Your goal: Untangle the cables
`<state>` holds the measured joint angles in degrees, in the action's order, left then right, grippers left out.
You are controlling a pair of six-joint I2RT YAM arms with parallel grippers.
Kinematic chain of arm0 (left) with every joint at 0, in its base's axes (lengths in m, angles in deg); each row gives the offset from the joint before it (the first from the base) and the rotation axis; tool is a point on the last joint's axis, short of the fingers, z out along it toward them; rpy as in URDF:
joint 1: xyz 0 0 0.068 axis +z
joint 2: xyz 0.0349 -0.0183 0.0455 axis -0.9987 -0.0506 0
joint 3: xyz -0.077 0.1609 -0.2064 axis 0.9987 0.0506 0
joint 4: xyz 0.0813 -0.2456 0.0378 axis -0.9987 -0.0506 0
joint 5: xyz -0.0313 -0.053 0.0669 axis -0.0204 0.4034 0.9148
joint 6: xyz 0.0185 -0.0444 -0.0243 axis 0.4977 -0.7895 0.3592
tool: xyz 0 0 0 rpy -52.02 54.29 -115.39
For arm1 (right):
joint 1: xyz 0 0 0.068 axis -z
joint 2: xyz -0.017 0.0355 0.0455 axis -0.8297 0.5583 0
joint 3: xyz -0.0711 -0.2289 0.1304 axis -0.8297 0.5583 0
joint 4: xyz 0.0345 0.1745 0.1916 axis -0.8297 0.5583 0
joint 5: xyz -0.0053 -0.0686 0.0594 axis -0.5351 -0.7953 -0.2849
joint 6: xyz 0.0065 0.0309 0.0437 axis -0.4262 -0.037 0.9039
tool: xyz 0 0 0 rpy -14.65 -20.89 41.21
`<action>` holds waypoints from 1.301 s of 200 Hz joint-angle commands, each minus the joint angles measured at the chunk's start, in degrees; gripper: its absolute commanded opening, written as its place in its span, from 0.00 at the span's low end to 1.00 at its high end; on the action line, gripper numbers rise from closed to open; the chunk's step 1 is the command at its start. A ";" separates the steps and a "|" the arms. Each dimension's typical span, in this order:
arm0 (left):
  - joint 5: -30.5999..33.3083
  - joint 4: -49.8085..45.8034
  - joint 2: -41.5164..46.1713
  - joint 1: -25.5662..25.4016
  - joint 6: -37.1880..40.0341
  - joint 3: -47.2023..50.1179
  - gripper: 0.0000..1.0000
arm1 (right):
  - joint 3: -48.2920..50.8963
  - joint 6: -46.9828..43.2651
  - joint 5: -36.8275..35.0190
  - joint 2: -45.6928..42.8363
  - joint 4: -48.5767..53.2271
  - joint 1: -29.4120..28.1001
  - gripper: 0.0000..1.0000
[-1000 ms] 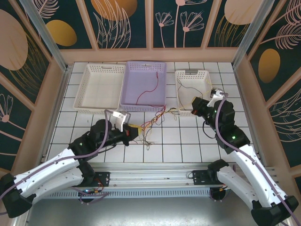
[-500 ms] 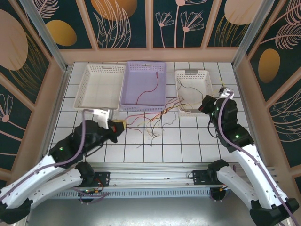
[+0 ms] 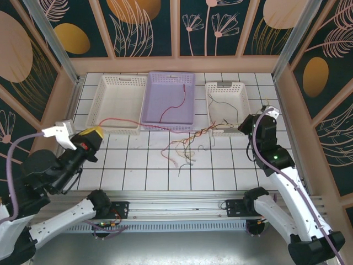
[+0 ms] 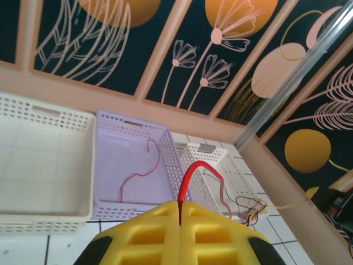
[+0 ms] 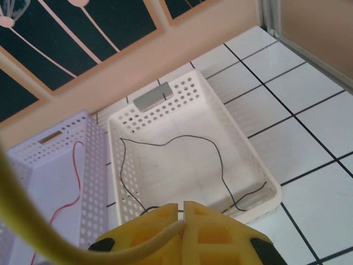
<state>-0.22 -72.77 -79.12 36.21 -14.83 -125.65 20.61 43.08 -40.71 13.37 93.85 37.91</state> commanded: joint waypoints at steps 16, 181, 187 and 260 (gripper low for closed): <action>4.59 -1.61 -2.57 0.19 3.01 -5.25 0.00 | 2.01 -0.87 -2.08 0.55 0.14 0.94 0.00; 2.72 3.60 -26.72 0.23 16.64 -38.75 0.00 | 4.24 -0.67 -2.30 1.80 -0.85 0.93 0.00; 2.25 4.48 -27.28 0.25 16.91 -38.53 0.00 | 4.24 -0.76 -1.86 1.61 -1.06 0.93 0.00; 1.74 15.86 -37.05 0.20 23.31 -38.75 0.00 | 4.41 -1.70 4.98 -2.19 -3.40 -0.63 0.00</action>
<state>2.16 -64.00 -114.55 36.21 4.69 -164.88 24.85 42.84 -39.00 13.28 93.26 38.06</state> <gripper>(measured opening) 0.039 0.042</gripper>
